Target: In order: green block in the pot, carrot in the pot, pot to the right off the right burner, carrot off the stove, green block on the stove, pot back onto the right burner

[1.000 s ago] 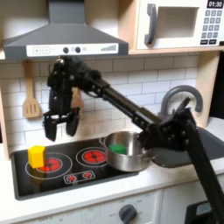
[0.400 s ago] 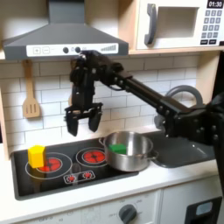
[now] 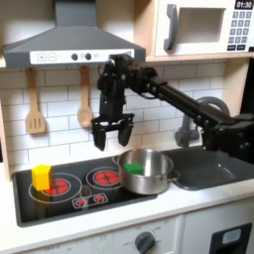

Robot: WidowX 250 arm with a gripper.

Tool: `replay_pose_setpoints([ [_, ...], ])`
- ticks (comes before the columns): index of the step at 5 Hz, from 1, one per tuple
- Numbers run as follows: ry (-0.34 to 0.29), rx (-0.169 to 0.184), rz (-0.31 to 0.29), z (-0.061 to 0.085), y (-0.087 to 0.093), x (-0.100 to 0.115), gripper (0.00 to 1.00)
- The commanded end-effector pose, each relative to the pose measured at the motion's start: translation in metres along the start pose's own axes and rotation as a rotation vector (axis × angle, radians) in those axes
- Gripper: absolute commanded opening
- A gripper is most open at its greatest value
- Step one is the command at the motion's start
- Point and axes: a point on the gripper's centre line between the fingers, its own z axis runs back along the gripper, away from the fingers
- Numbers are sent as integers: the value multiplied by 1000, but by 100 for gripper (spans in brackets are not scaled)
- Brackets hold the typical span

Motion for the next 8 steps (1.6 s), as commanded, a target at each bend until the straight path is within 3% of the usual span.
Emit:
replay_pose_setpoints([
  [1,10,-1,34,2,-16,-22,100],
  [4,95,-59,211,5,-63,-48,100],
  [5,95,-61,267,6,-73,-46,100],
  [6,86,-33,371,6,-71,-43,100],
  [8,112,-28,458,-1,-75,-40,100],
])
